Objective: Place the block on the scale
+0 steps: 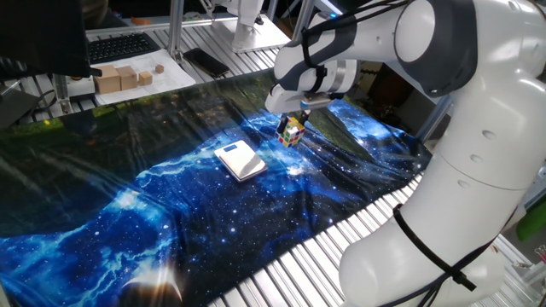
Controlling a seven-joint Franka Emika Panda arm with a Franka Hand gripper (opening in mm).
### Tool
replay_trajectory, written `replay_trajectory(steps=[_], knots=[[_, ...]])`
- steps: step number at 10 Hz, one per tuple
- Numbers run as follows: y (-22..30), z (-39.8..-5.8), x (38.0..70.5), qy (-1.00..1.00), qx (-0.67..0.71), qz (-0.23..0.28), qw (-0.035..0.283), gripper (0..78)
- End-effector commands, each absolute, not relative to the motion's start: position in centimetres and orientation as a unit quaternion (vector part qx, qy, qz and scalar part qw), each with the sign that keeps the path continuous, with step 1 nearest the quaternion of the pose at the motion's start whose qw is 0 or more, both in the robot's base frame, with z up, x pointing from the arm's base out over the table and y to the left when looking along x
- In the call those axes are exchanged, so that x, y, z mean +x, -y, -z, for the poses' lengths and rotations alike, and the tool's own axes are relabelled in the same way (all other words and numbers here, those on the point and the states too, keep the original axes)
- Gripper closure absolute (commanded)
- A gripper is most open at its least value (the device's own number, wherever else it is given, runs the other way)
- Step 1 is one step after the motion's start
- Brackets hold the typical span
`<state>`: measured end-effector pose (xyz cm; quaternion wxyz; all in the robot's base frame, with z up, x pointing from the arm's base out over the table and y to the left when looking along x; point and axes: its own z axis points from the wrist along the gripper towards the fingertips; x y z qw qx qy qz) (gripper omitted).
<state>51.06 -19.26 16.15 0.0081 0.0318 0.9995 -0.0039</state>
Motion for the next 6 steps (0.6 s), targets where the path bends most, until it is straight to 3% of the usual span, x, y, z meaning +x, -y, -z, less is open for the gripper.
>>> replay_trajectory(steps=[1, 6], knots=[[15.4, -17.0, 51.0, -0.999, 0.041, 0.008, 0.014, 76.1], [11.1, -16.5, 50.5, -0.997, 0.072, 0.004, 0.019, 76.1]])
